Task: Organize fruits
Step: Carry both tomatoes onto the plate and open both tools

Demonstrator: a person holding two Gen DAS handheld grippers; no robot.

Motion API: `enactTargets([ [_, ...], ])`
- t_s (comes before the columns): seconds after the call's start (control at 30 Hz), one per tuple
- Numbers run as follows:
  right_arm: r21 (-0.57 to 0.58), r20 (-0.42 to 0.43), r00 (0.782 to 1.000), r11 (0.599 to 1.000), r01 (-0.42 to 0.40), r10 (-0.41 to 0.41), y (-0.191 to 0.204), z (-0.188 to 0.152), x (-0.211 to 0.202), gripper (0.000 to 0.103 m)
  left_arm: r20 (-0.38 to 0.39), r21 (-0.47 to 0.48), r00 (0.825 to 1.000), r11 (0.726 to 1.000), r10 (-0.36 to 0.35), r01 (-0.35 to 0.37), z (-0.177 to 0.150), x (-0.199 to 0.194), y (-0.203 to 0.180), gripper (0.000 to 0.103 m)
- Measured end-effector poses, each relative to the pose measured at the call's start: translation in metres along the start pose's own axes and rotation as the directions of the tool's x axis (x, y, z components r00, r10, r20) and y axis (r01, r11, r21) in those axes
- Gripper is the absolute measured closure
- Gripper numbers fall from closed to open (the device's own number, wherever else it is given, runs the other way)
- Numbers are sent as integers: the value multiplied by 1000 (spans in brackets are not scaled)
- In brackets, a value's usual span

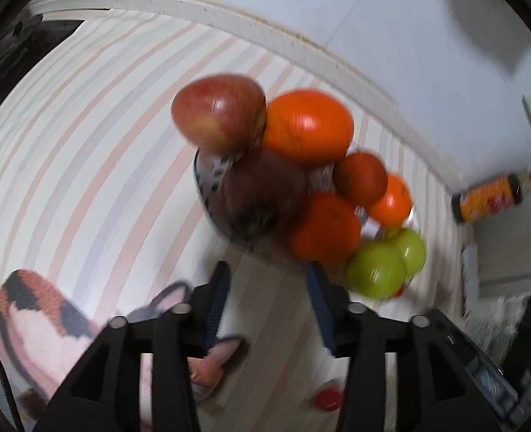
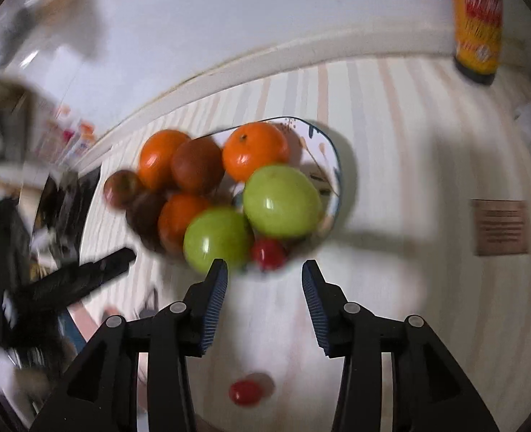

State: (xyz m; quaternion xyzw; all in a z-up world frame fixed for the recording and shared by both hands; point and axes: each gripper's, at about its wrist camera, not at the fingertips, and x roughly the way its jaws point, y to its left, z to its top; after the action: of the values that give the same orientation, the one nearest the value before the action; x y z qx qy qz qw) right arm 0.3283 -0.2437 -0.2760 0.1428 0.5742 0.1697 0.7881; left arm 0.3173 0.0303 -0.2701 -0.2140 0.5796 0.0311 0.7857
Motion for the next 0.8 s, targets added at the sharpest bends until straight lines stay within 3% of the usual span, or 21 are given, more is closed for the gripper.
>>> enactTargets([
  [0.1, -42, -152, 988, 999, -33, 26, 6, -47, -3, 56, -37, 120, 997, 991, 70, -65, -19, -2, -12, 55],
  [0.2, -92, -255, 966, 996, 5, -28, 16, -89, 11, 57, -92, 198, 991, 977, 101, -81, -41, 2, -18, 55],
  [0.3, -157, -188, 970, 980, 122, -151, 18, -96, 16, 59, -149, 213, 984, 975, 96, -63, -56, 12, -19, 55],
  [0.37, -117, -173, 971, 982, 145, -164, 10, -93, 16, 66, -165, 218, 982, 974, 94, -56, -62, 14, -21, 55],
  [0.63, -108, -202, 956, 975, 193, -211, -4, -97, 17, 67, -173, 211, 980, 976, 95, -57, -57, 15, -22, 55],
  [0.7, -108, -200, 954, 972, 207, -226, -7, -98, 17, 73, -170, 207, 980, 976, 103, -66, -55, 18, -24, 54],
  [0.8, -106, -192, 956, 973, 206, -223, -8, -100, 17, 73, -164, 214, 981, 974, 107, -71, -49, 20, -30, 32],
])
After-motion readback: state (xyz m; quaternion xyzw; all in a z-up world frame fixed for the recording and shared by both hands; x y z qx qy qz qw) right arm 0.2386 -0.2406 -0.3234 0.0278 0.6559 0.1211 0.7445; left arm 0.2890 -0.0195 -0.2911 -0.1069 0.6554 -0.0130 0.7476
